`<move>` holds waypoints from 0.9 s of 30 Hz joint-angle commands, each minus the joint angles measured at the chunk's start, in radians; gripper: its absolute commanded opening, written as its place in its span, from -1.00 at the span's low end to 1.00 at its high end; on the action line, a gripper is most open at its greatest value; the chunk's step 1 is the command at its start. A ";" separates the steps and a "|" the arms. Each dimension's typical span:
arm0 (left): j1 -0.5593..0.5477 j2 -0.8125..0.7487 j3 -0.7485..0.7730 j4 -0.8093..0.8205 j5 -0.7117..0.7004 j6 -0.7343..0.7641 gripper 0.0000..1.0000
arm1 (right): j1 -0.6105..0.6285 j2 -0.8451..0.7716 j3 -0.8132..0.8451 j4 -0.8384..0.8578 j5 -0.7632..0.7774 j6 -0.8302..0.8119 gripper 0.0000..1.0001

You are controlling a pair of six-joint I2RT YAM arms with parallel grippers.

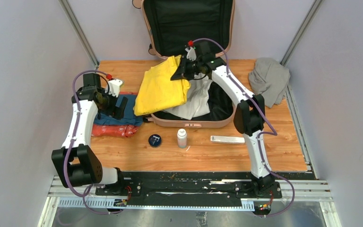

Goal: Pack the luggage
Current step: Place the clothes in the luggage.

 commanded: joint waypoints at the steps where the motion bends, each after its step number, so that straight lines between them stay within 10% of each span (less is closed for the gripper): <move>1: 0.005 0.027 -0.035 0.094 -0.042 0.000 1.00 | -0.083 -0.025 -0.029 -0.066 -0.055 -0.131 -1.00; 27: -0.005 0.140 -0.263 0.343 -0.177 0.023 1.00 | -0.167 -0.183 -0.266 -0.035 0.287 -0.292 -1.00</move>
